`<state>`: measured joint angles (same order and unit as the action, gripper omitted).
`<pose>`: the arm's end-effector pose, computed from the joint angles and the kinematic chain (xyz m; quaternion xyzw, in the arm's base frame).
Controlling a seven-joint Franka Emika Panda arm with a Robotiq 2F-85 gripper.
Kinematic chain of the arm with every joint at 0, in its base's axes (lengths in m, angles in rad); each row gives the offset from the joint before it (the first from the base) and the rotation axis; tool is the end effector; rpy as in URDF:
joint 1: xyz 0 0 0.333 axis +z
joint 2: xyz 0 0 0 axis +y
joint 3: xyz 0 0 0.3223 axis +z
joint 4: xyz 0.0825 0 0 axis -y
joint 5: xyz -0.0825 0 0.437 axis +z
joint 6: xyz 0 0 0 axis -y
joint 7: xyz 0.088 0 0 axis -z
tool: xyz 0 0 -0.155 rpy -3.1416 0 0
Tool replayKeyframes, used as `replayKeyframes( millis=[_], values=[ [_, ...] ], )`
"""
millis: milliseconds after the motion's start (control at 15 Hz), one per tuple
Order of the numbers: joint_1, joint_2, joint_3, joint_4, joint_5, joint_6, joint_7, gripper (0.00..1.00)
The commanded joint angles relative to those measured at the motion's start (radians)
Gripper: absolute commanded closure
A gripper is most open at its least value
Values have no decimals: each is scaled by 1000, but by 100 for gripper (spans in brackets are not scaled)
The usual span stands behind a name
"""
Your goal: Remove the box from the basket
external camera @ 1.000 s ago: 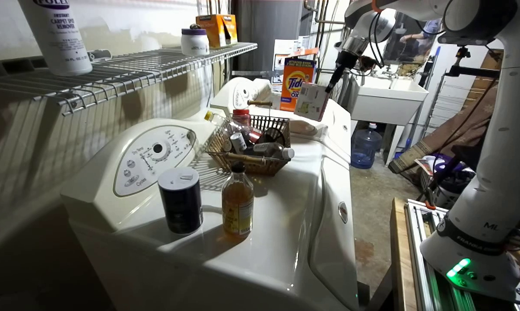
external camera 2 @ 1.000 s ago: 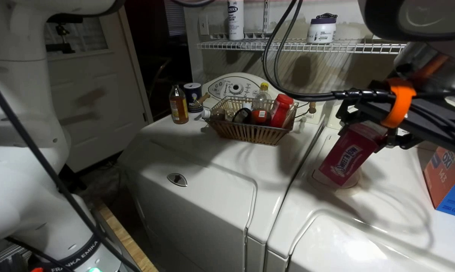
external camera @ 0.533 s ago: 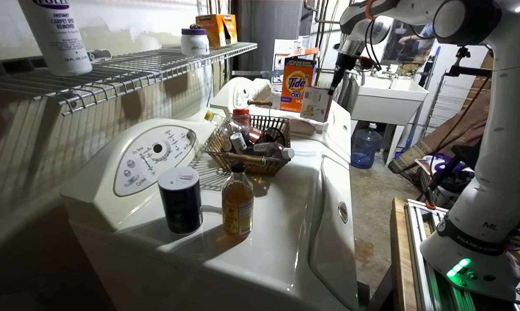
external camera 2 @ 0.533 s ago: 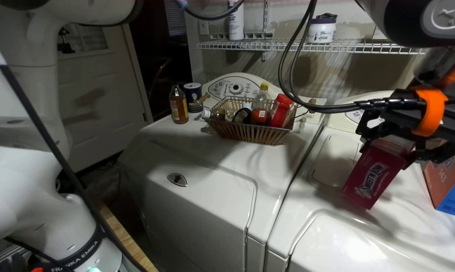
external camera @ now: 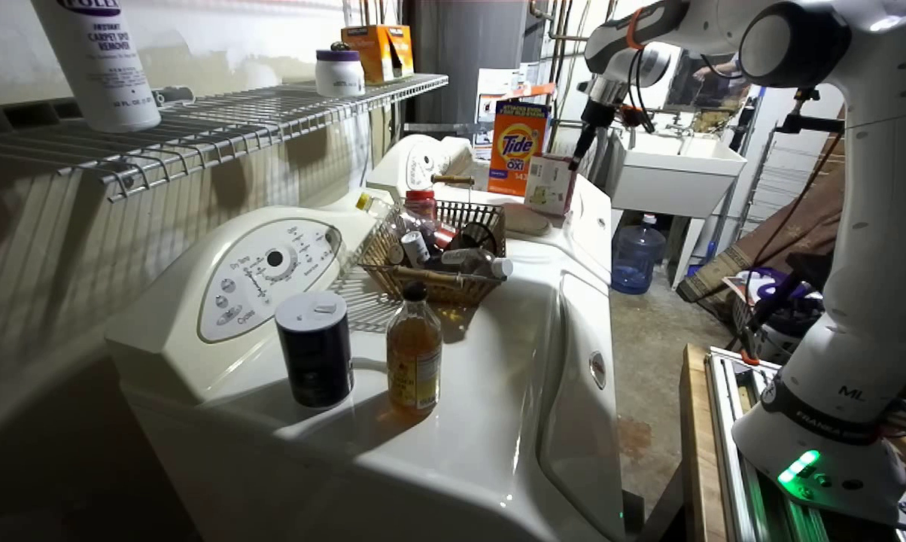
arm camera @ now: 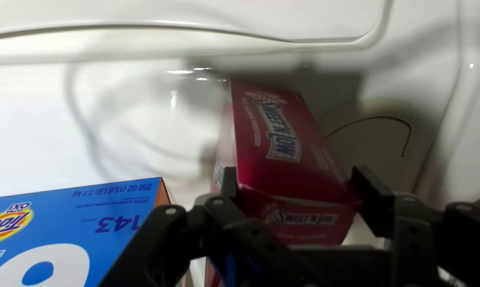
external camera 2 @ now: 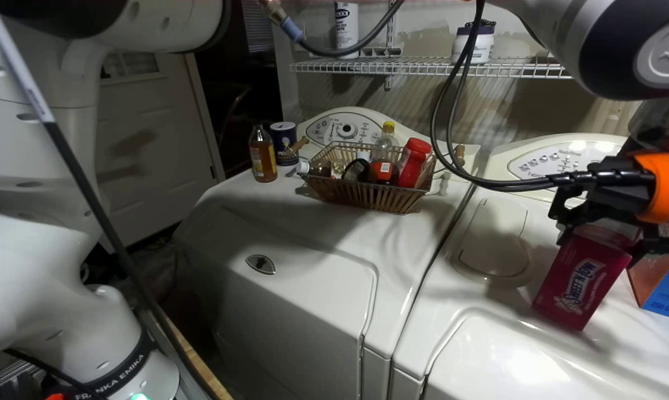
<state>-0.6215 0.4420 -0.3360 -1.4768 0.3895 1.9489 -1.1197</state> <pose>0.4874 -0.5667 0.3829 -0.9928 -0.0307 -0.1112 0.0325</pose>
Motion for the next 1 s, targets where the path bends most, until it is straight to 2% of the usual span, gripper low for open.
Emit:
replayKeyframes(
  millis=[0,67,133,333,533,733,867,933],
  values=[
    [-24,37,42,52,-50,25,36,7],
    [-22,34,43,50,-64,37,43,6],
    [-19,30,44,49,-77,45,57,0],
    [0,-8,37,21,-120,56,155,0],
    [30,-85,41,-30,-151,-26,297,0],
    [86,-185,46,-101,-190,-46,407,0],
    [162,-271,38,-167,-245,-14,493,0],
    [187,-296,50,-172,-267,-41,531,0]
  ],
)
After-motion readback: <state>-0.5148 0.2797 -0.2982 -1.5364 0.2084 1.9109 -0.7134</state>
